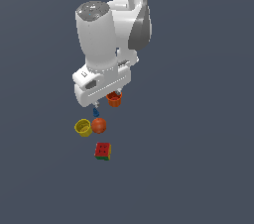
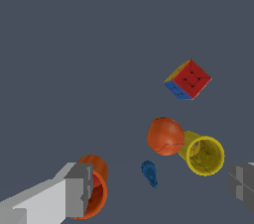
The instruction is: Pick up a designated object from a clutter of objects.
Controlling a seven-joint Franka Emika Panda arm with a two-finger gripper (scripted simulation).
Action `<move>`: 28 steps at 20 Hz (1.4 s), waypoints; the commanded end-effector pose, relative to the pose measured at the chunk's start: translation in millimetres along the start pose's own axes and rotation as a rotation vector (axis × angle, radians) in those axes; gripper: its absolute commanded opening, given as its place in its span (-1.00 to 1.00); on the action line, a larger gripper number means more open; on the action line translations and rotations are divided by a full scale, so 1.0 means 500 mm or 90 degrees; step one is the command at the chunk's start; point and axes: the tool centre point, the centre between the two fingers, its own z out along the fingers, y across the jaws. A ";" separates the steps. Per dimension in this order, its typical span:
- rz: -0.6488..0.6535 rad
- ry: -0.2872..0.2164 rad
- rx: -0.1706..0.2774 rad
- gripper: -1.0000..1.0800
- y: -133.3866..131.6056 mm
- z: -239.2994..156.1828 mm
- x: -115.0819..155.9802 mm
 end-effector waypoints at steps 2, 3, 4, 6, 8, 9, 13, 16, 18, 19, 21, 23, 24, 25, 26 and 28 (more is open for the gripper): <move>-0.043 -0.001 0.003 0.92 0.010 0.028 -0.019; -0.055 -0.002 0.003 0.92 0.013 0.036 -0.024; -0.067 -0.002 0.004 0.92 0.016 0.044 -0.030; -0.090 -0.003 0.005 0.92 0.021 0.060 -0.042; -0.114 -0.003 0.007 0.92 0.026 0.076 -0.053; -0.126 -0.004 0.008 0.92 0.028 0.083 -0.059; -0.174 -0.005 0.010 0.92 0.037 0.114 -0.084; -0.209 -0.006 0.012 0.92 0.043 0.137 -0.103; -0.233 -0.007 0.014 0.92 0.046 0.152 -0.116; -0.244 -0.007 0.014 0.92 0.047 0.159 -0.122; -0.268 -0.008 0.016 0.92 0.050 0.174 -0.136; -0.292 -0.009 0.017 0.92 0.053 0.189 -0.149; -0.303 -0.009 0.018 0.92 0.054 0.196 -0.156; -0.314 -0.009 0.018 0.92 0.055 0.203 -0.163; -0.325 -0.010 0.019 0.92 0.056 0.209 -0.169; -0.344 -0.010 0.020 0.92 0.058 0.221 -0.180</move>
